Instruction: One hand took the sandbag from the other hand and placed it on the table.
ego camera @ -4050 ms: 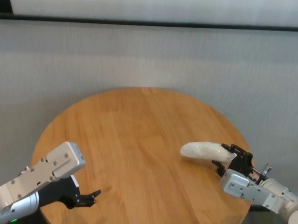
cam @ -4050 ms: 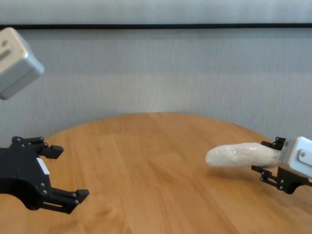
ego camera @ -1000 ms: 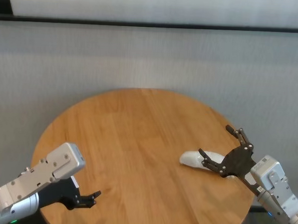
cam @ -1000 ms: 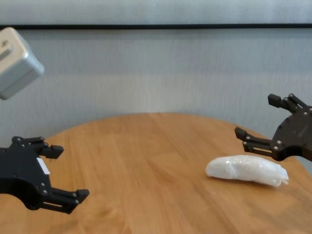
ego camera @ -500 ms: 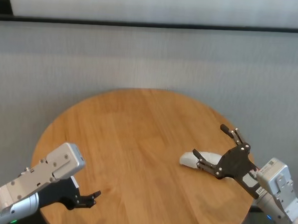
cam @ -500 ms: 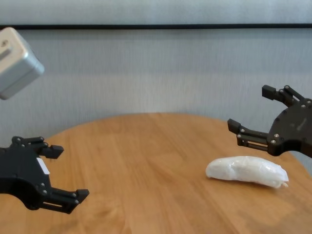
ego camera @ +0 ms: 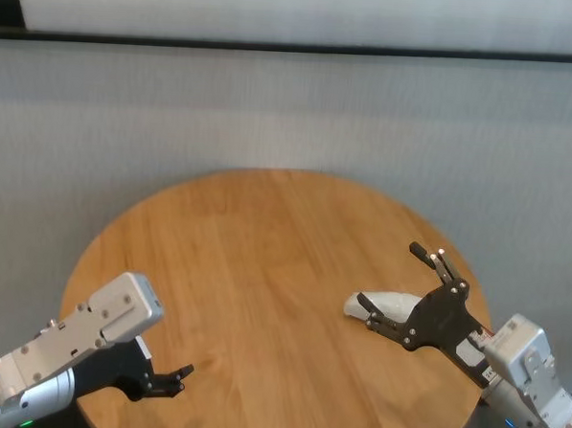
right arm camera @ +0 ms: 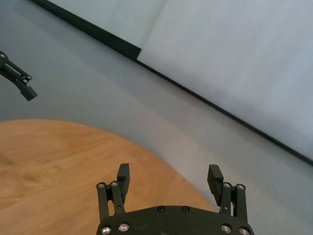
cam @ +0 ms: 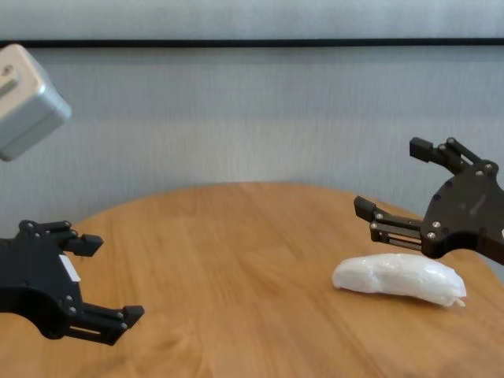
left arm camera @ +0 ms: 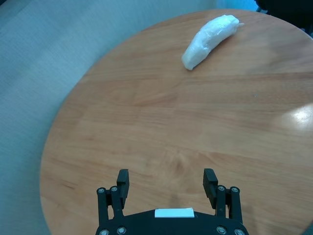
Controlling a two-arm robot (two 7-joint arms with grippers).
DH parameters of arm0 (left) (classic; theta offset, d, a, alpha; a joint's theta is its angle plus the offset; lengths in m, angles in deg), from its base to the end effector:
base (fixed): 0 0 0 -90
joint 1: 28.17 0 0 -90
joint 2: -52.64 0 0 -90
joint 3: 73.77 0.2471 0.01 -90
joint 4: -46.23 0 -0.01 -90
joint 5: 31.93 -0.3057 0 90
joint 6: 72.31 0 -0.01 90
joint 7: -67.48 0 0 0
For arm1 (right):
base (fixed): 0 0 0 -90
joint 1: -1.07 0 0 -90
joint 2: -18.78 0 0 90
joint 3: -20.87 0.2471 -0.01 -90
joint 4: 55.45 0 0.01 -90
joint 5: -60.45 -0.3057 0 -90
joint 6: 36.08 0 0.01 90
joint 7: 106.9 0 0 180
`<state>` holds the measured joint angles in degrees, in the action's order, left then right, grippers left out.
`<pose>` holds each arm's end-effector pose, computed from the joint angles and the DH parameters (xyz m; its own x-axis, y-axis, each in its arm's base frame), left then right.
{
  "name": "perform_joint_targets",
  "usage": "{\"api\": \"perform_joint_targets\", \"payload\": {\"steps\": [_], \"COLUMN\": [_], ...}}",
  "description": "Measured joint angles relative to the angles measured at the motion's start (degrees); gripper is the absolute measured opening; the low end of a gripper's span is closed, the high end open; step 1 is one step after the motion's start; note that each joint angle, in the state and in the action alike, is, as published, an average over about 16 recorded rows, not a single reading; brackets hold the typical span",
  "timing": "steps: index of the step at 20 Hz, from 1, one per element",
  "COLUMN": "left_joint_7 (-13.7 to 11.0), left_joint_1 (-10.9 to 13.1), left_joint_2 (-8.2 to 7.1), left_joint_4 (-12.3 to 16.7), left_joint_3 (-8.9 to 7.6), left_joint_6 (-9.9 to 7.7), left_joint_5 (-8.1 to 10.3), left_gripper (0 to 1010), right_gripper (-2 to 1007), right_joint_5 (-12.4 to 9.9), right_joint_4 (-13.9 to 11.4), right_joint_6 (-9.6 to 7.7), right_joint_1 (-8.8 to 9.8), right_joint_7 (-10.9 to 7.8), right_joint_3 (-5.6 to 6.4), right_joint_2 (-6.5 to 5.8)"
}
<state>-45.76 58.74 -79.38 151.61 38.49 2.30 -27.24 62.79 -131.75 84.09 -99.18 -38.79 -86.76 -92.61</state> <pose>0.3046 0.0281 -0.1950 0.7044 0.5554 0.4419 -0.7097 0.5615 0.4255 0.3549 -0.0302 -0.2800 0.5445 -0.6607 0.5168 0.7149 0.6878 0.1261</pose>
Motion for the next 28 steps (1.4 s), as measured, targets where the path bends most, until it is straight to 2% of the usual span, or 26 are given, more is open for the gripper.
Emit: {"api": "perform_joint_targets", "payload": {"steps": [9, 28], "left_joint_7": [0.00, 0.00], "left_joint_1": [0.00, 0.00], "left_joint_2": [0.00, 0.00], "left_joint_4": [0.00, 0.00], "left_joint_3": [0.00, 0.00], "left_joint_6": [0.00, 0.00], "left_joint_5": [0.00, 0.00], "left_gripper": [1000, 1000], "right_gripper": [1005, 1005], "right_joint_5": [1.14, 0.52], "right_joint_4": [-0.41, -0.14], "right_joint_6": [1.13, 0.44], "right_joint_1": [0.32, 0.11], "right_joint_7": [0.18, -0.19], "right_joint_3": [-0.43, -0.35], "right_joint_2": [-0.15, -0.13]}}
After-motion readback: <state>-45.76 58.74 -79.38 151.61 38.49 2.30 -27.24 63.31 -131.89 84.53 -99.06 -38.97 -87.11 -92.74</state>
